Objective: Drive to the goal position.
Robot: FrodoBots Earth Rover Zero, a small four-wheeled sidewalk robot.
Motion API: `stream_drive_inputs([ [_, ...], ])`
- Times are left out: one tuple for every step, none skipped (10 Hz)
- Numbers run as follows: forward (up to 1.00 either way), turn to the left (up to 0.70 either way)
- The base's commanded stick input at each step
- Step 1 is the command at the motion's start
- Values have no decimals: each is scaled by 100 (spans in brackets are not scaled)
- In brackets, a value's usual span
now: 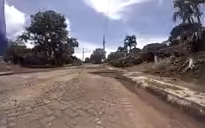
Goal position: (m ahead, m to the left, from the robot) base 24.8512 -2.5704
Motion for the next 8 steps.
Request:
stream_drive_inputs([
  [70, 0],
  [70, 0],
  [70, 0],
  [70, 0],
  [70, 0],
  [70, 0],
  [70, 0],
  [70, -10],
])
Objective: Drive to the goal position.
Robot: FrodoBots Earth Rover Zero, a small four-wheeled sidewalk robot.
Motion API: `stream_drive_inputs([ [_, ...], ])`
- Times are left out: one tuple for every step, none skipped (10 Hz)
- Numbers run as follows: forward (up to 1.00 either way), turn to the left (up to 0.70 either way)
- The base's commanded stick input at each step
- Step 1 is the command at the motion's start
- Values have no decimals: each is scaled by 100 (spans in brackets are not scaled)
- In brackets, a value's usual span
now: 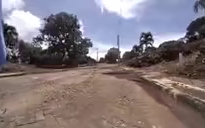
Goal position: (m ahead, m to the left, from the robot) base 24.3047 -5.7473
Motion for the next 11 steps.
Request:
stream_drive_inputs([
  [70, -23],
  [70, -10],
  [70, 0],
  [70, 0],
  [70, 0],
  [70, 0],
  [70, 0],
  [70, 0],
  [70, 0],
  [70, 0],
  [70, 0],
])
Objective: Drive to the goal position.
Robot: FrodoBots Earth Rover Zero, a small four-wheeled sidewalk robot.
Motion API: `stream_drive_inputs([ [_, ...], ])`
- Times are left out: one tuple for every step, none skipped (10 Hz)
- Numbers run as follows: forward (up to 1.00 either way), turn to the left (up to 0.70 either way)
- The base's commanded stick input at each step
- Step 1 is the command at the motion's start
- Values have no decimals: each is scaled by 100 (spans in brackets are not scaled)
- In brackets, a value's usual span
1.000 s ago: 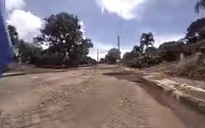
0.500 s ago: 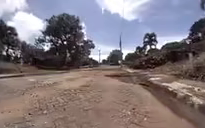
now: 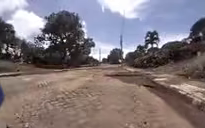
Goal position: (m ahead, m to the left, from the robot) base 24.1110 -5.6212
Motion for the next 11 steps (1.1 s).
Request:
stream_drive_inputs([
  [70, 0],
  [70, 0],
  [70, 0],
  [70, -5],
  [70, -26],
  [70, -11],
  [70, -6],
  [70, -23],
  [70, 0],
  [70, 0],
  [70, 0],
])
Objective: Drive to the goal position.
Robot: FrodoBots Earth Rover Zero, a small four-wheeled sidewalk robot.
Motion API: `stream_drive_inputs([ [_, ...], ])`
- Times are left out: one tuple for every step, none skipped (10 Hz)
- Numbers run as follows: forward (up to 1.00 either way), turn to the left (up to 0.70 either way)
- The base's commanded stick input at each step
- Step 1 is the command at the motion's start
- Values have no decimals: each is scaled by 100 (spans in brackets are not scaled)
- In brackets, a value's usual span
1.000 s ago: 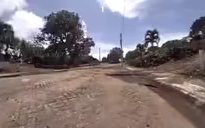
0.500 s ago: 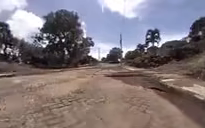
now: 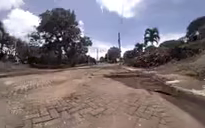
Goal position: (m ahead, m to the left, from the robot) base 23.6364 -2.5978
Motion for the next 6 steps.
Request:
stream_drive_inputs([
  [70, 0],
  [70, 0],
  [70, 0],
  [70, 0],
  [70, 0],
  [70, 0],
])
